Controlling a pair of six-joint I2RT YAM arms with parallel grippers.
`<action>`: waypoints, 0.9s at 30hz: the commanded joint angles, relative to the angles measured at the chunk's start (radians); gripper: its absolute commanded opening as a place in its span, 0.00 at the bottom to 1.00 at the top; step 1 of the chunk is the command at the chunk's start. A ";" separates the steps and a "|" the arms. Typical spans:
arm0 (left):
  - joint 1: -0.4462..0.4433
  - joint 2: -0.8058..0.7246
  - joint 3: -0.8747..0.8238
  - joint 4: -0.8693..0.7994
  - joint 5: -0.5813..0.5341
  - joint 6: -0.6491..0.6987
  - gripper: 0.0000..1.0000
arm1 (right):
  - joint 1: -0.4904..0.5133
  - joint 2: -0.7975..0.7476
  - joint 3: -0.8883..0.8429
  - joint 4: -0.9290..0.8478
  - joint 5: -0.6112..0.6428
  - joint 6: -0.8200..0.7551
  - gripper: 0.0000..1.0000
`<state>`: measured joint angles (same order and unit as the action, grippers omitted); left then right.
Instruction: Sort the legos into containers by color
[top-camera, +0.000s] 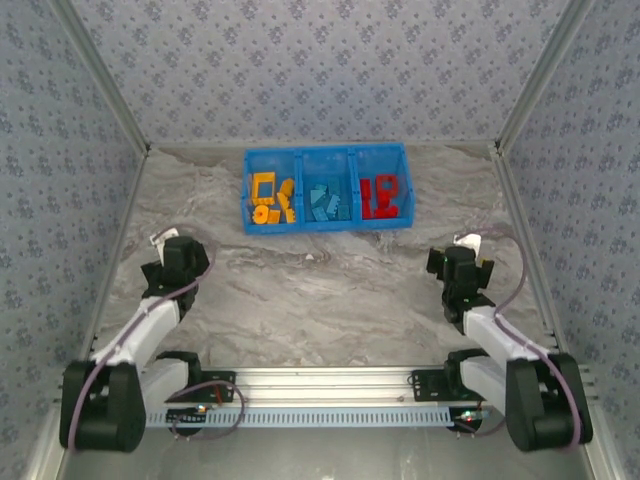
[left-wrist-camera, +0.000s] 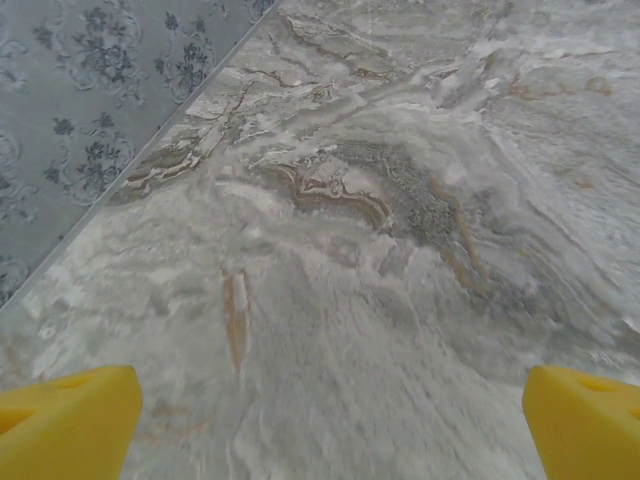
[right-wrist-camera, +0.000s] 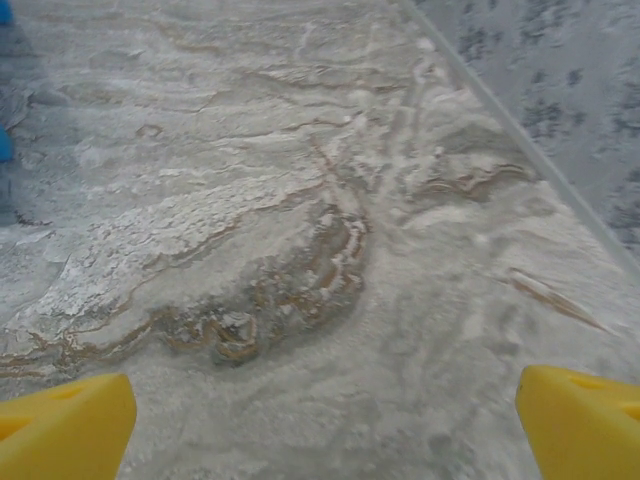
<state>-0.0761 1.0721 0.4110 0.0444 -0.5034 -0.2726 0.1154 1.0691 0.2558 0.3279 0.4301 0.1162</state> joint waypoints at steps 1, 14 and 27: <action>0.016 0.138 0.039 0.221 0.045 0.087 0.98 | -0.029 0.113 0.045 0.250 -0.121 -0.068 1.00; 0.060 0.429 0.072 0.621 0.216 0.193 0.98 | -0.111 0.425 0.041 0.610 -0.379 -0.177 1.00; 0.070 0.458 -0.026 0.817 0.254 0.197 0.98 | -0.129 0.451 0.116 0.511 -0.281 -0.115 1.00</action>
<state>-0.0116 1.5387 0.3637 0.8028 -0.2729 -0.0753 -0.0090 1.5120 0.3496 0.8783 0.1158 -0.0254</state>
